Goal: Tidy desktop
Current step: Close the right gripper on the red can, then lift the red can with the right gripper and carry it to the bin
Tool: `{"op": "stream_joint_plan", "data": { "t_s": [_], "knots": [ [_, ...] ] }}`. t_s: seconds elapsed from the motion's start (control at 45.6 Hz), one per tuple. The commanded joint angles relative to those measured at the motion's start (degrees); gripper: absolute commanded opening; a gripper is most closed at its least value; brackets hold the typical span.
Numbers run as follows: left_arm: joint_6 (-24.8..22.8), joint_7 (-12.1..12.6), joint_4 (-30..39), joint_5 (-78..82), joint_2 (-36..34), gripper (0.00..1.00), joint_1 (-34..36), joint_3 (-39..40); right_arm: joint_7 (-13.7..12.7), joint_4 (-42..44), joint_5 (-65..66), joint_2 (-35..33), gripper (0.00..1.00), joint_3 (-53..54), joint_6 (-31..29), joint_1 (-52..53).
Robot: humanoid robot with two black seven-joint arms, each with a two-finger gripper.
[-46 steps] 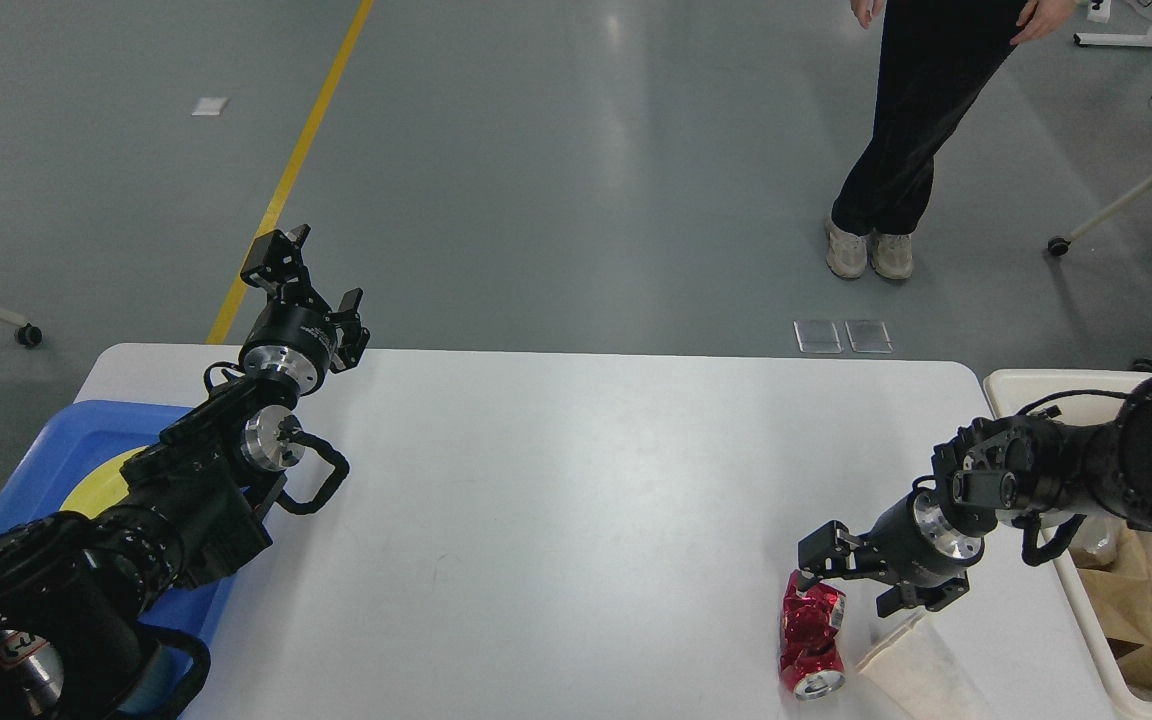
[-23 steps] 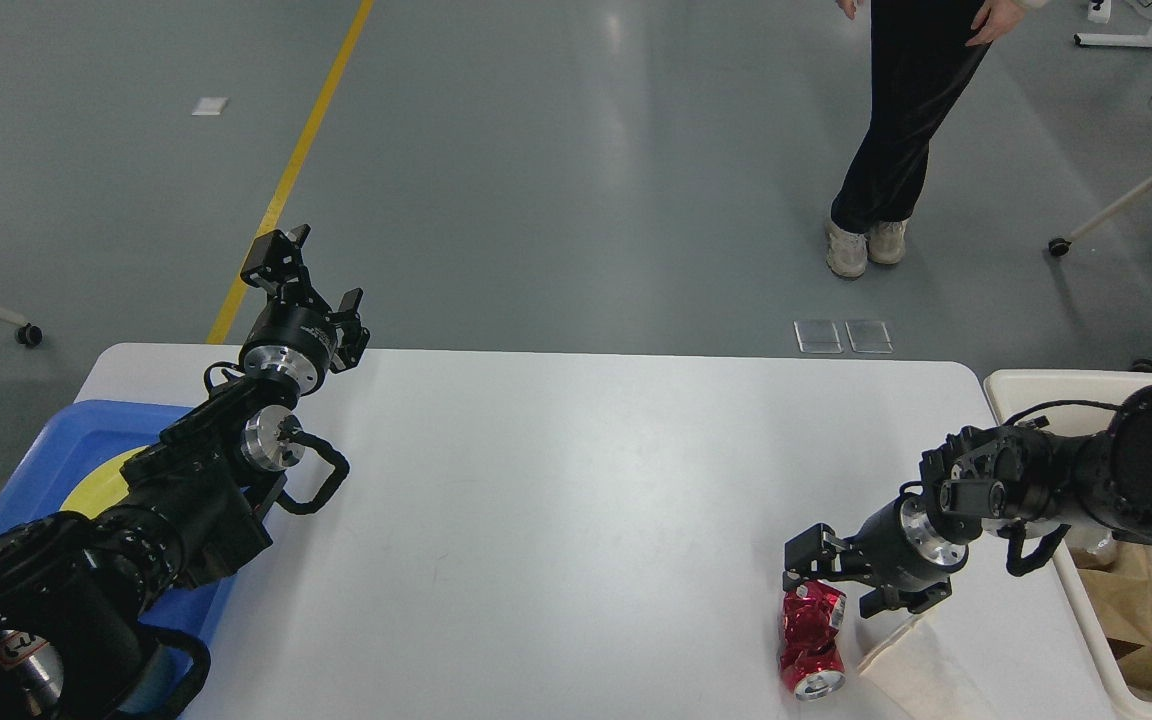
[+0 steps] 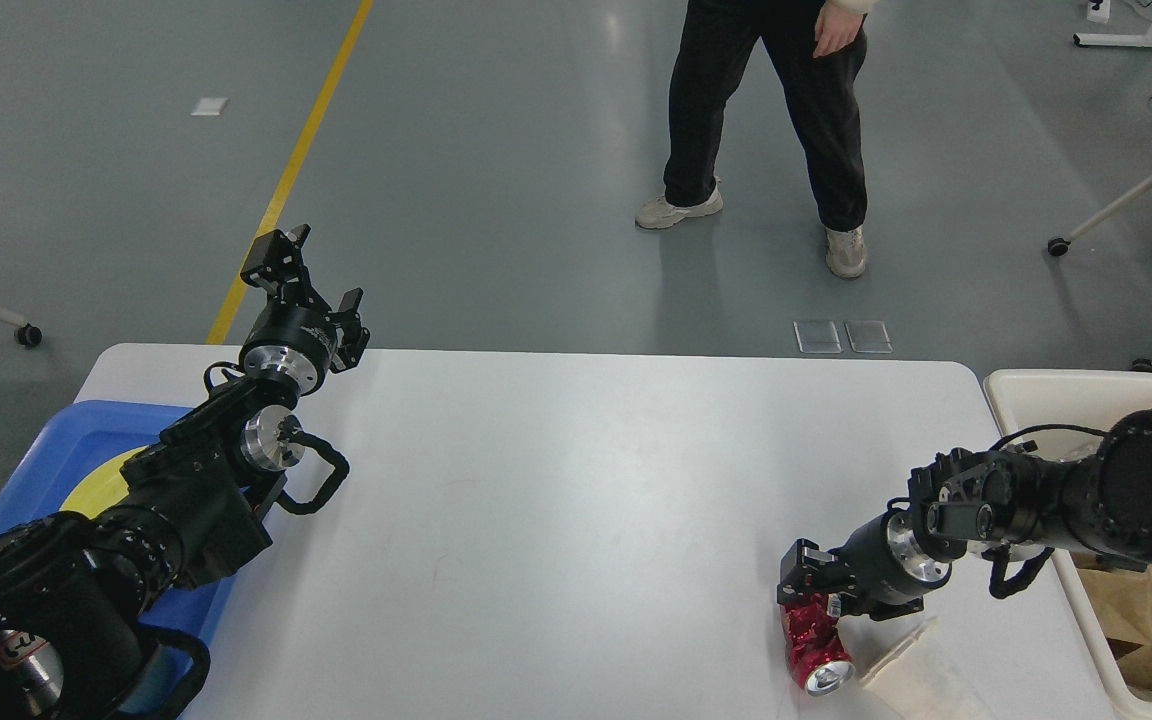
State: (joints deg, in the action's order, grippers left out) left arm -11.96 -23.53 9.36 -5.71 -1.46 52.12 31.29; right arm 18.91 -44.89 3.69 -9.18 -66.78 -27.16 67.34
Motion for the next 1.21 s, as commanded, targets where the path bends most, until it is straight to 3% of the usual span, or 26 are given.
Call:
{"op": "stream_joint_plan", "data": {
  "t_s": [0.0,0.307,0.789,1.184],
  "knots": [
    [0.0,0.0,0.0,0.0,0.0,0.96,0.0,0.0,-0.1,-0.1,0.0,-0.1,0.00,0.0,-0.6,0.1],
    [-0.1,0.0,0.0,0.0,0.0,0.96,0.0,0.0,-0.2,-0.9,0.2,-0.8,0.00,-1.2,-2.7,3.8],
    [0.0,0.1,0.0,0.0,0.0,0.96,0.0,0.0,0.2,-1.5,0.1,-6.6,0.00,-1.3,-27.8,23.1],
    [0.0,0.1,0.0,0.0,0.1,0.96,0.0,0.0,0.1,-1.3,0.5,-12.0,0.00,-8.6,-27.8,42.9]
  ]
}}
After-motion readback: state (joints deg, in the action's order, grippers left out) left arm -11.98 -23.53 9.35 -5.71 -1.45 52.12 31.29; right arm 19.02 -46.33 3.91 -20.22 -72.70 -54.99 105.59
